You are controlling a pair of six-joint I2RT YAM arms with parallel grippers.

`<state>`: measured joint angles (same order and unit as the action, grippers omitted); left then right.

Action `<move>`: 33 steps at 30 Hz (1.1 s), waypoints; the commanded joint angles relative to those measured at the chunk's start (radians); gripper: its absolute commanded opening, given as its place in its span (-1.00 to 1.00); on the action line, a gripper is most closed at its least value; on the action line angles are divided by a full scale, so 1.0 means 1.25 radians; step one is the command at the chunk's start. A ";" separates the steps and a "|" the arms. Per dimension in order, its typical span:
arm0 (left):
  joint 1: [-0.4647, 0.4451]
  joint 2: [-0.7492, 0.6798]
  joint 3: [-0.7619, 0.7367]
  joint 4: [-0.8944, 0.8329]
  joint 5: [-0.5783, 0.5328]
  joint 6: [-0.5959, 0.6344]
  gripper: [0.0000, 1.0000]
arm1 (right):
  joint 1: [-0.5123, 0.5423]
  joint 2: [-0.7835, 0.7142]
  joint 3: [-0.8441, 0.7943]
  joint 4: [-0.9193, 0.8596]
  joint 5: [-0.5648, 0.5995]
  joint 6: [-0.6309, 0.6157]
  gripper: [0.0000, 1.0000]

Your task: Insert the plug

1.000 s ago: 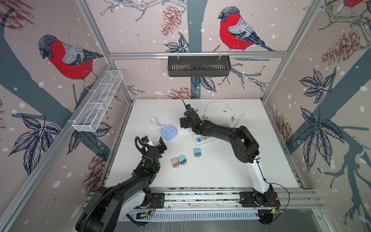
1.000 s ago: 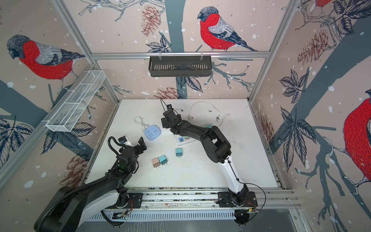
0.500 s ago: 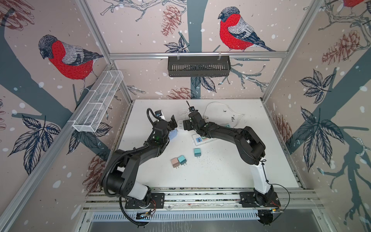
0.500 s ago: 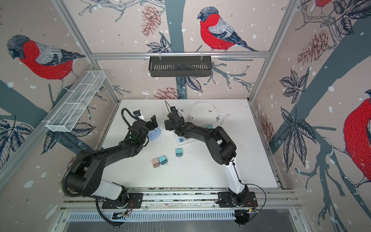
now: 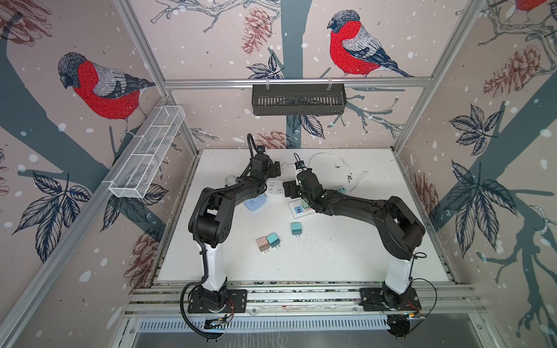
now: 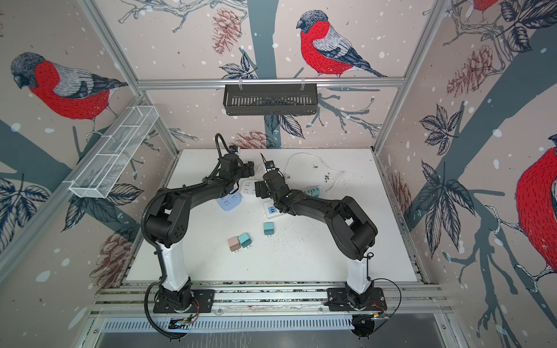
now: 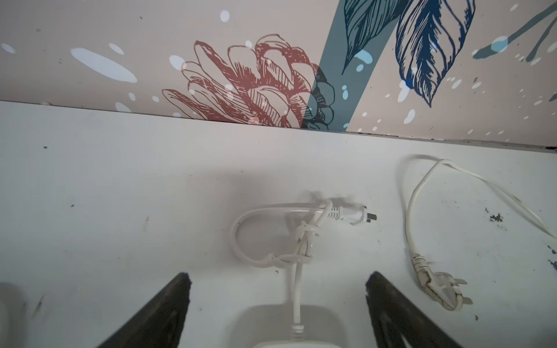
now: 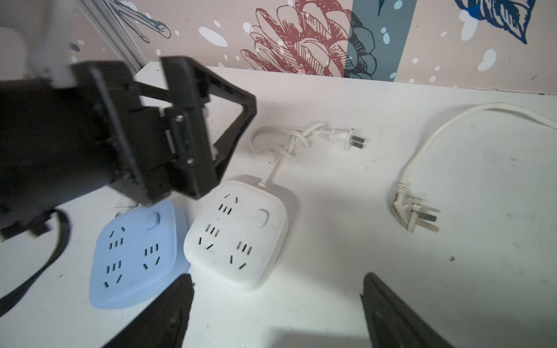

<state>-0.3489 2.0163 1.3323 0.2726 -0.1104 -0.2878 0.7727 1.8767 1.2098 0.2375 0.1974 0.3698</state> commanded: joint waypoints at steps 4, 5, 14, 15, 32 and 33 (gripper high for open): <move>0.002 0.082 0.114 -0.143 0.050 0.030 0.82 | 0.005 -0.044 -0.056 0.067 -0.016 0.014 0.77; 0.001 0.094 0.129 -0.158 0.054 0.031 0.82 | 0.006 -0.049 -0.062 0.069 -0.016 0.015 0.77; 0.002 0.168 0.218 -0.247 0.138 0.030 0.67 | 0.012 -0.077 -0.097 0.070 -0.015 0.017 0.76; 0.002 0.170 0.217 -0.254 0.137 0.030 0.67 | 0.013 -0.081 -0.101 0.071 -0.014 0.017 0.76; -0.018 0.031 -0.088 -0.080 0.182 -0.058 0.36 | 0.021 -0.167 -0.193 0.096 0.000 0.030 0.76; -0.022 0.017 -0.114 -0.062 0.175 -0.074 0.35 | 0.022 -0.173 -0.201 0.098 0.000 0.031 0.76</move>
<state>-0.3664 2.0705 1.2366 0.1543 0.1116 -0.3176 0.7967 1.6798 0.9730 0.3202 0.1829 0.3962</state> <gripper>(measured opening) 0.679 0.882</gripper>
